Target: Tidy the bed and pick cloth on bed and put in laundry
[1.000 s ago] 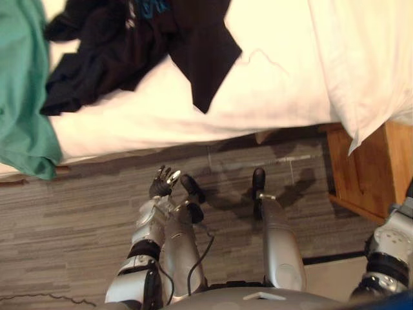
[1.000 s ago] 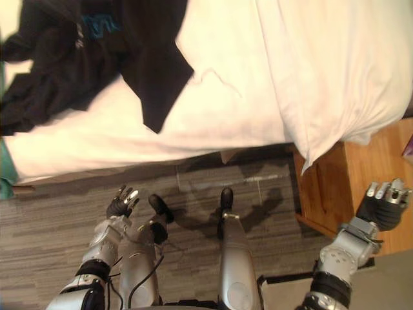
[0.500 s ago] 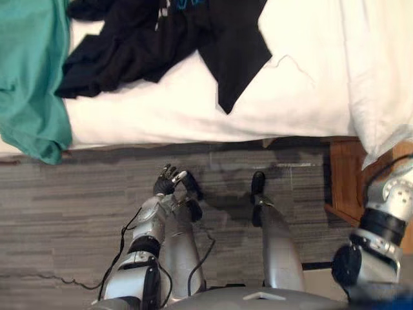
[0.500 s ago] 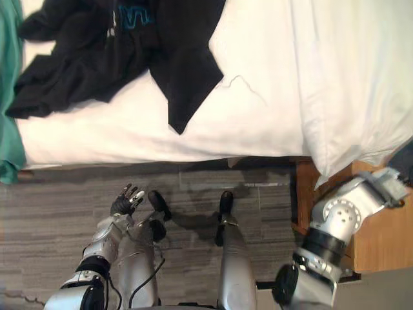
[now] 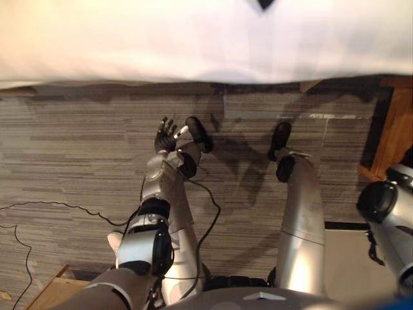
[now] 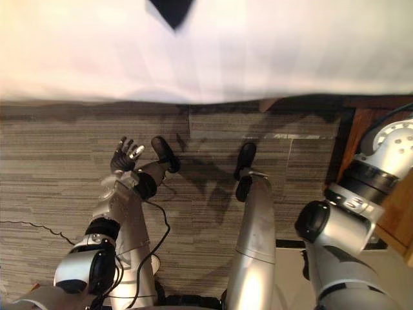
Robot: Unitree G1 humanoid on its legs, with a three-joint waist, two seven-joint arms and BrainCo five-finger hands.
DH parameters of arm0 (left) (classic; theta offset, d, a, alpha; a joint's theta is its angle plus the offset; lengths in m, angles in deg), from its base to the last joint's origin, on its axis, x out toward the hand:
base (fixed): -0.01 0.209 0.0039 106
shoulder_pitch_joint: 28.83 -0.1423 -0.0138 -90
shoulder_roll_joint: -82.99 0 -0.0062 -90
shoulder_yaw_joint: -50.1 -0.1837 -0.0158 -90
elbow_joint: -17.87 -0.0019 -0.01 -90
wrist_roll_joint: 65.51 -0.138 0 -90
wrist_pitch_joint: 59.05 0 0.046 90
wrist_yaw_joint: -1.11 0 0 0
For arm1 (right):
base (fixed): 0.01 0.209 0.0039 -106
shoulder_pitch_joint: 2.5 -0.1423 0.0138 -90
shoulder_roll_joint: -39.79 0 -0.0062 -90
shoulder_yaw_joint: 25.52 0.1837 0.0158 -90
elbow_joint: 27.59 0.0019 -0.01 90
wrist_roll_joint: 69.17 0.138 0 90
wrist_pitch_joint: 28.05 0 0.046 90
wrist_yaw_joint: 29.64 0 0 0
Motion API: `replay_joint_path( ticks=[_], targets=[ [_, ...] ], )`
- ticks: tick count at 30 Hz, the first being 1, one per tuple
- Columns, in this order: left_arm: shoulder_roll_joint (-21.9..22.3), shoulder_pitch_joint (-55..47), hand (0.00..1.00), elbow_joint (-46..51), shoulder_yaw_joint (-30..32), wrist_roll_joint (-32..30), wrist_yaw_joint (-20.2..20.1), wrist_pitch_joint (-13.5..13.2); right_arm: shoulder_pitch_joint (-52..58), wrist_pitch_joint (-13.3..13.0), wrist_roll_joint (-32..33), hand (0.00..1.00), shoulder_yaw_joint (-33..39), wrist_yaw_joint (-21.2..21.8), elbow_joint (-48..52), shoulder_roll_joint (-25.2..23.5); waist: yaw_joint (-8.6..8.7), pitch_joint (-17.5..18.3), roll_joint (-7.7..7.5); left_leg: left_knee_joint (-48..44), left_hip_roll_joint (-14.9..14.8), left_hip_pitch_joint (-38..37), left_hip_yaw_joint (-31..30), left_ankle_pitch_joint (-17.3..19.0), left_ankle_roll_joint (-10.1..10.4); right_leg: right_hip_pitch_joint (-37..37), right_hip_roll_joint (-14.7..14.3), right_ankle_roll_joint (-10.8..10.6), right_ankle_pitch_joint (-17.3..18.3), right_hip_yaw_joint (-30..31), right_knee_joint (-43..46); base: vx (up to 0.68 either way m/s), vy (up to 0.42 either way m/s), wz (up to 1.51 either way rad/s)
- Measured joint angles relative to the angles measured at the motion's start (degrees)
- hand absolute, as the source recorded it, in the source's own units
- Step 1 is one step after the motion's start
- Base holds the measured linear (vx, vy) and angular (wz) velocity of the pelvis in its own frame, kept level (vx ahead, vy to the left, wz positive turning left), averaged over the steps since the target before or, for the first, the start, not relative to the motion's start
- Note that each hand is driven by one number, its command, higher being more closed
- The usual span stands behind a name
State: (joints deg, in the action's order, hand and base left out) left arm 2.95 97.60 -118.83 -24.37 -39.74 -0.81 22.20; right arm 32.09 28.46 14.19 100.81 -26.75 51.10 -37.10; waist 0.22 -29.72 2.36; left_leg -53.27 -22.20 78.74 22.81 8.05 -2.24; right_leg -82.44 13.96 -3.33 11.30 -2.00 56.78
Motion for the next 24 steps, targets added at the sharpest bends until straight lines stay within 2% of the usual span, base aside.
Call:
replay_joint_path(
  ticks=[2,4,5,7,9,10,13,15,16,18,19,20,21,22,23,24],
  targets=[
    [-0.1,0.0,0.00,0.5,-1.2,0.6,0.1,-0.1,1.6,2.3,3.6,1.00,-0.4,2.2,-5.5,-1.8,0.11,0.0,-0.03,0.1,-0.5,0.5,1.6,0.1,0.2,-1.8,0.0,-0.3,-0.2,0.6,0.0,-0.09,-0.023,-0.14],
    [-0.1,-0.2,0.00,0.5,-1.7,0.7,0.7,-0.2,7.7,6.4,7.6,1.00,-3.9,3.5,-13.6,-9.1,-0.08,0.0,0.00,0.7,-1.1,0.3,2.2,0.6,1.3,-2.7,-0.6,-0.6,-0.7,1.0,-0.8,-0.07,-0.029,-0.27],
    [0.0,-0.2,0.00,0.5,-2.0,0.8,0.7,-0.3,9.3,7.0,7.8,1.00,-4.7,3.7,-13.8,-10.9,-0.16,-0.1,0.03,0.7,-1.2,0.3,2.1,0.6,1.3,-2.8,-0.7,-0.6,-0.8,1.1,-0.9,-0.05,-0.035,-0.21],
    [0.5,-0.9,0.00,0.7,-1.9,1.3,0.7,-0.6,17.7,9.2,7.8,1.00,-8.2,5.2,-15.2,-19.2,-0.06,-0.3,0.27,0.2,-1.4,-0.4,1.4,0.6,1.4,-2.5,-1.2,0.4,-1.4,1.1,-0.5,-0.06,-0.049,-0.21],
    [0.6,-2.0,0.00,0.7,-1.9,2.1,0.8,-0.5,22.5,9.5,7.7,1.00,-9.3,6.0,-15.7,-21.2,0.28,-0.6,0.32,-1.6,-1.5,-1.9,0.0,0.5,1.4,-0.8,-1.4,0.9,-1.6,1.0,0.8,-0.06,-0.052,-0.30],
    [0.6,-2.9,0.00,0.5,-1.9,2.4,0.7,-0.3,24.8,9.5,7.4,0.00,-9.3,6.8,-15.8,-21.5,0.69,-0.6,0.32,-2.8,-1.7,-3.3,-0.9,0.6,1.4,0.9,-1.6,1.2,-1.3,1.0,1.5,-0.06,-0.046,-0.34],
    [1.0,-4.8,0.00,0.0,-2.1,2.4,0.4,1.8,28.6,10.1,3.4,0.00,-8.9,8.8,-18.2,-21.3,1.64,-0.6,0.28,-2.7,-1.7,-8.2,-1.1,1.6,1.2,6.4,-1.7,1.2,-0.5,0.7,0.8,-0.06,-0.026,-0.13],
    [3.3,-7.7,0.00,-2.2,-2.2,2.3,-0.1,3.8,33.2,11.4,-1.3,0.00,-8.2,11.0,-22.0,-22.3,1.96,-0.5,0.12,1.6,-1.5,-16.6,0.4,2.0,0.8,15.2,-1.6,1.1,-0.3,-0.4,-3.6,-0.07,-0.032,-0.02],
    [3.6,-8.4,0.00,-2.3,-2.5,2.3,-0.2,4.1,34.1,11.5,-3.0,0.00,-8.2,11.2,-22.7,-22.6,2.00,-0.5,0.11,3.0,-1.3,-18.4,1.1,1.9,0.9,16.9,-1.5,0.9,-0.5,-0.7,-4.9,-0.06,-0.039,0.08],
    [3.8,-11.8,0.00,-2.5,-4.2,1.6,-0.7,4.9,39.0,11.9,-16.4,0.00,-8.7,11.3,-26.3,-24.1,1.91,-0.5,-0.04,13.3,0.3,-29.2,5.0,0.8,2.5,27.4,-1.6,0.3,-2.4,-2.1,-15.3,0.01,-0.036,0.04],
    [3.8,-12.4,0.00,-2.4,-4.3,1.5,-0.8,5.0,39.9,11.9,-18.9,0.00,-9.1,11.1,-26.9,-24.3,1.90,-0.4,-0.04,15.3,0.4,-31.3,5.6,0.6,2.9,29.7,-1.8,0.0,-2.7,-2.5,-17.6,0.08,0.005,-0.15],
    [3.9,-14.4,0.00,-2.5,-4.2,0.4,-1.1,5.4,42.0,11.8,-26.4,0.00,-10.3,10.0,-28.7,-24.8,1.87,-0.4,-0.02,20.7,1.1,-37.1,7.2,-0.3,3.5,36.0,-2.1,-0.4,-3.7,-4.2,-23.8,0.11,0.043,-0.20],
    [4.1,-16.1,0.00,-2.5,-4.2,-0.4,-2.0,5.4,44.0,11.6,-33.4,0.00,-10.7,8.8,-29.9,-25.3,1.69,0.3,-0.26,24.6,1.5,-41.2,8.3,-0.9,3.9,39.9,-2.7,-0.4,-4.0,-5.2,-25.8,0.19,0.035,-0.12],
    [4.3,-18.6,0.00,-2.5,-4.2,-0.9,-2.7,5.4,46.7,11.4,-38.4,0.00,-11.2,7.8,-31.0,-26.5,1.67,2.6,-0.95,26.6,1.9,-44.1,9.1,-1.5,4.6,42.8,-2.7,-0.5,-3.8,-5.2,-24.6,0.19,0.007,0.10],
    [3.8,-21.1,0.00,-2.8,-4.3,-1.9,-3.0,5.3,49.7,10.9,-43.4,0.00,-12.6,6.8,-32.5,-27.2,1.81,5.4,-1.96,28.4,2.3,-46.7,9.7,-3.0,4.8,46.4,-2.6,0.9,-4.3,-5.6,-27.5,0.22,-0.036,0.10],
    [3.8,-23.1,0.00,-3.5,-4.4,-2.8,-3.4,5.0,52.0,10.5,-49.9,0.00,-15.1,5.3,-34.3,-26.8,1.73,8.2,-2.01,31.1,2.2,-49.1,9.5,-4.8,4.8,49.9,-3.4,0.5,-4.7,-7.3,-31.3,0.28,-0.017,-0.07]
  ],
)
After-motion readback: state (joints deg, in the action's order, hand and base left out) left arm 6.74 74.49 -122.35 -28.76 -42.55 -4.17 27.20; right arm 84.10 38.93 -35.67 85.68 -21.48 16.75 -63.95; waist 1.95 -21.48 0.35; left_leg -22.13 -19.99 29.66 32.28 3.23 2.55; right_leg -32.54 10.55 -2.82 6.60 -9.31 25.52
